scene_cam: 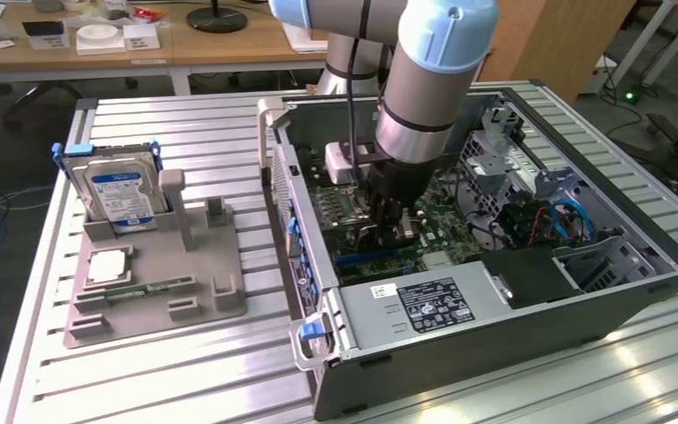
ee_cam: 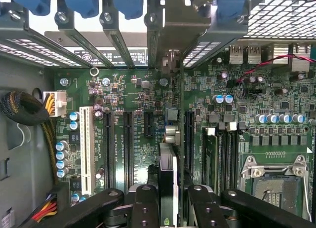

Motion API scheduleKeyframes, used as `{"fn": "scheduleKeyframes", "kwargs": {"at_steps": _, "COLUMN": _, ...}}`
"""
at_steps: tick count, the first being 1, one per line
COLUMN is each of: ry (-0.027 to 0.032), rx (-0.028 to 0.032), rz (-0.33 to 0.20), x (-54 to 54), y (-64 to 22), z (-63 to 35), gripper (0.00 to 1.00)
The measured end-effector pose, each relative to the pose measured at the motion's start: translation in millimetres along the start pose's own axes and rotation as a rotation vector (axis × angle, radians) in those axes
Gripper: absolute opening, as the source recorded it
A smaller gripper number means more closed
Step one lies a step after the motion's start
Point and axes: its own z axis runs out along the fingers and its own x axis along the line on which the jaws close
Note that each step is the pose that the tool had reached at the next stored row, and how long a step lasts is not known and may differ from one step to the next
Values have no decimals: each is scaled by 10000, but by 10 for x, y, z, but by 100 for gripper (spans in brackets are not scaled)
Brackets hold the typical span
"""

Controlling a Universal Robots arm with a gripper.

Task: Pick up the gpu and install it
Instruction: 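Insert the gpu into the slot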

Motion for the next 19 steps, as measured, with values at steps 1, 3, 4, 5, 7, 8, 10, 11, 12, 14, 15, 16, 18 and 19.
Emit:
{"fn": "scheduleKeyframes", "kwargs": {"at_steps": 1, "ry": 1, "rx": -1, "rz": 0, "x": 0, "y": 0, "z": 2, "gripper": 27}}
{"fn": "scheduleKeyframes", "kwargs": {"at_steps": 3, "ry": -1, "rx": -1, "rz": 0, "x": 0, "y": 0, "z": 7, "gripper": 27}}
{"fn": "scheduleKeyframes", "kwargs": {"at_steps": 4, "ry": -1, "rx": 0, "rz": 0, "x": 0, "y": 0, "z": 9, "gripper": 27}}
{"fn": "scheduleKeyframes", "kwargs": {"at_steps": 5, "ry": -1, "rx": 0, "rz": 0, "x": 1, "y": 0, "z": 9, "gripper": 27}}
{"fn": "scheduleKeyframes", "kwargs": {"at_steps": 7, "ry": -10, "rx": 5, "rz": -1, "x": 0, "y": 0, "z": 3, "gripper": 27}}
{"fn": "scheduleKeyframes", "kwargs": {"at_steps": 8, "ry": -10, "rx": 7, "rz": -2, "x": 0, "y": 2, "z": -5, "gripper": 27}}
{"fn": "scheduleKeyframes", "kwargs": {"at_steps": 10, "ry": -8, "rx": 9, "rz": -2, "x": 0, "y": 13, "z": -20, "gripper": 27}}
{"fn": "scheduleKeyframes", "kwargs": {"at_steps": 11, "ry": -9, "rx": 12, "rz": -1, "x": -1, "y": 18, "z": -21, "gripper": 27}}
{"fn": "scheduleKeyframes", "kwargs": {"at_steps": 12, "ry": -10, "rx": 12, "rz": -1, "x": -1, "y": 19, "z": -21, "gripper": 27}}
{"fn": "scheduleKeyframes", "kwargs": {"at_steps": 14, "ry": -8, "rx": 11, "rz": -1, "x": -1, "y": 19, "z": -22, "gripper": 27}}
{"fn": "scheduleKeyframes", "kwargs": {"at_steps": 15, "ry": -6, "rx": 11, "rz": -1, "x": 0, "y": 19, "z": -23, "gripper": 27}}
{"fn": "scheduleKeyframes", "kwargs": {"at_steps": 16, "ry": -5, "rx": 10, "rz": 6, "x": 0, "y": 19, "z": -23, "gripper": 27}}
{"fn": "scheduleKeyframes", "kwargs": {"at_steps": 18, "ry": -6, "rx": 11, "rz": 32, "x": 2, "y": 20, "z": -23, "gripper": 27}}
{"fn": "scheduleKeyframes", "kwargs": {"at_steps": 19, "ry": -6, "rx": 11, "rz": 42, "x": 2, "y": 20, "z": -22, "gripper": 27}}
